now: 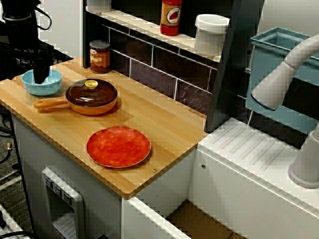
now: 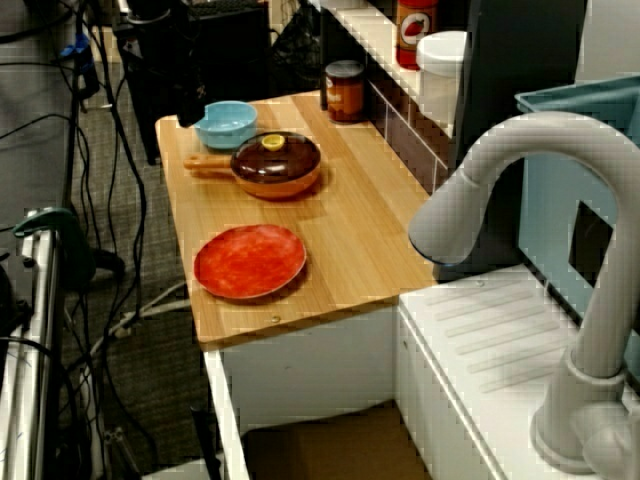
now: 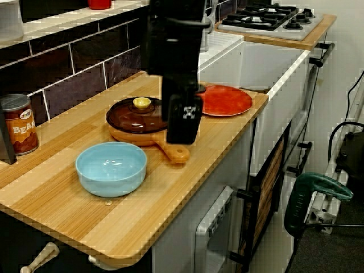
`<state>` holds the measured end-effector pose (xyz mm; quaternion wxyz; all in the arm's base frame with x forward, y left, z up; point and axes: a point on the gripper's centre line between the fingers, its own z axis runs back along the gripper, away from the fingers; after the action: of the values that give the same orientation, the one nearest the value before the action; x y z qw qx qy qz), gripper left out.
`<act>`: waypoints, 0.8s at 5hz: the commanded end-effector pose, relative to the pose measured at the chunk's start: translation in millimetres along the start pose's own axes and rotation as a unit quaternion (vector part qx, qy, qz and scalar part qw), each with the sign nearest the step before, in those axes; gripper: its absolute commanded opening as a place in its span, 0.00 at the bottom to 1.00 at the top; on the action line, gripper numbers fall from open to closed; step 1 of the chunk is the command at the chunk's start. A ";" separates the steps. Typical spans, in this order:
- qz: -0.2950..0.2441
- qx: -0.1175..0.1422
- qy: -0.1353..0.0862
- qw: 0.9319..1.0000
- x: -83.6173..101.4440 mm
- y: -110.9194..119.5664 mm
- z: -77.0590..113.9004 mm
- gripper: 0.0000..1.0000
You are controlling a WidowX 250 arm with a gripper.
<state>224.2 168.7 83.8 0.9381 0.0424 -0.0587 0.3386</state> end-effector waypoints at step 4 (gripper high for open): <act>0.095 -0.017 -0.009 0.995 41.1 46.2 -5.7 1.00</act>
<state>232.3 226.9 71.1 0.9029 0.0135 -0.0554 0.4260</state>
